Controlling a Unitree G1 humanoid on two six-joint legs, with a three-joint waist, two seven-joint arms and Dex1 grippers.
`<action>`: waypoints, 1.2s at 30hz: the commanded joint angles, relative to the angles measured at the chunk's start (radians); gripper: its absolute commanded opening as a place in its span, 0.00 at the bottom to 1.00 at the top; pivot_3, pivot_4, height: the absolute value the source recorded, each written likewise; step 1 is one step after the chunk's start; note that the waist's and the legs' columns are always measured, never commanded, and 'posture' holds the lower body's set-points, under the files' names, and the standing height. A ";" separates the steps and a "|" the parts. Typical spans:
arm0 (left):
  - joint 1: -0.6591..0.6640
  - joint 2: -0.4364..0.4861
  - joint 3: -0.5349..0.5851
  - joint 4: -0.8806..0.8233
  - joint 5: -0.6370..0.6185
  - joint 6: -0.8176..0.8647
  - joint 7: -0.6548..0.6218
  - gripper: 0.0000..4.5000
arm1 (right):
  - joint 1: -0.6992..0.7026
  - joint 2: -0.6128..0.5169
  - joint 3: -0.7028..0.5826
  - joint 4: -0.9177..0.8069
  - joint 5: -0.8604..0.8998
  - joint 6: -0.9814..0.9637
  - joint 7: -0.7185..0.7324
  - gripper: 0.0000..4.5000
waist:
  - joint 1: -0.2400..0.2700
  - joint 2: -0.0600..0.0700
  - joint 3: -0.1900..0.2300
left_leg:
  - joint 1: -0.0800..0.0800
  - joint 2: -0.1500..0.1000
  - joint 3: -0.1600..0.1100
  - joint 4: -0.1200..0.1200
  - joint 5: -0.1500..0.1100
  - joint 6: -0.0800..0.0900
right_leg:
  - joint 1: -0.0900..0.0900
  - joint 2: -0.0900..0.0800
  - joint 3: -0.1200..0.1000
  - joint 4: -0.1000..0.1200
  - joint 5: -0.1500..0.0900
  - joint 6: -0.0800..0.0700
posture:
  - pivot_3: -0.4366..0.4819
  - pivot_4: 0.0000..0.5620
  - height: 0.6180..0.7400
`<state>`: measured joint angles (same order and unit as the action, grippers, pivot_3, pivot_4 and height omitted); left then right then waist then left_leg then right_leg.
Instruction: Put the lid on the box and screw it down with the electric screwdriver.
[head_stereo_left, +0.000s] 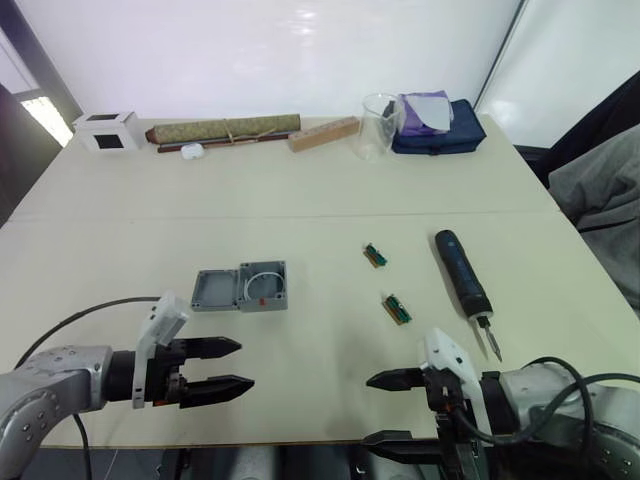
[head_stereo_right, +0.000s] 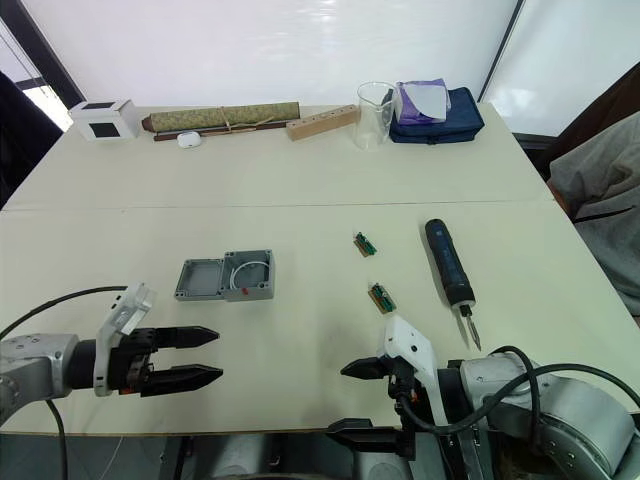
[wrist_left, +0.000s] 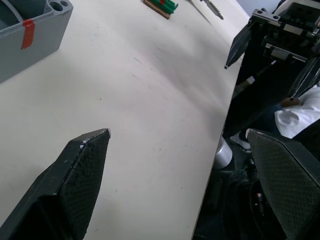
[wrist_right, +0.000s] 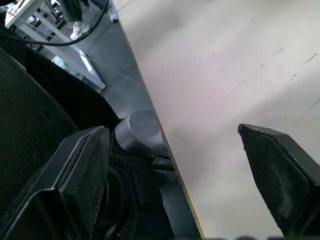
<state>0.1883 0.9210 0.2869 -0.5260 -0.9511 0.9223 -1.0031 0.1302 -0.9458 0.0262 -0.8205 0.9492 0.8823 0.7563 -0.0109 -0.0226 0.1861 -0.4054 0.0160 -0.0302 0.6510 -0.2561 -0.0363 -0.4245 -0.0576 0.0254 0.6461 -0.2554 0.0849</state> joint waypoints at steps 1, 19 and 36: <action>0.027 -0.014 -0.015 -0.025 0.009 -0.025 -0.003 0.99 | -0.008 0.012 0.003 -0.018 0.000 -0.016 0.007 1.00 | -0.001 0.000 0.000 | 0.000 0.000 0.000 0.000 0.000 0.000 | 0.000 0.000 0.000 0.000 0.000 0.000 | 0.48 0.27 1.00; 0.008 -0.004 0.056 0.116 0.050 -0.118 -0.050 0.99 | -0.126 0.089 -0.032 0.028 0.058 0.031 -0.095 1.00 | 0.000 0.000 -0.001 | 0.000 0.000 0.000 0.000 0.000 0.000 | 0.000 0.000 0.000 0.001 0.000 0.000 | 0.48 0.27 1.00; -0.893 0.158 -0.567 0.299 0.634 -0.418 -0.350 0.99 | -0.505 0.162 0.181 -0.008 -0.113 0.102 -0.392 1.00 | -0.005 -0.001 -0.001 | -0.002 -0.001 0.000 0.000 0.000 0.000 | -0.002 0.001 0.000 0.001 0.002 0.004 | 0.48 0.27 1.00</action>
<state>-0.6780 1.0842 -0.2384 -0.2141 -0.3706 0.5372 -1.3151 -0.3801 -0.7863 0.1948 -0.8011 0.8797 1.0152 0.3541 -0.0155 -0.0238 0.1855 -0.4078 0.0155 -0.0299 0.6511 -0.2561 -0.0360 -0.4265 -0.0564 0.0259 0.6469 -0.2530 0.0889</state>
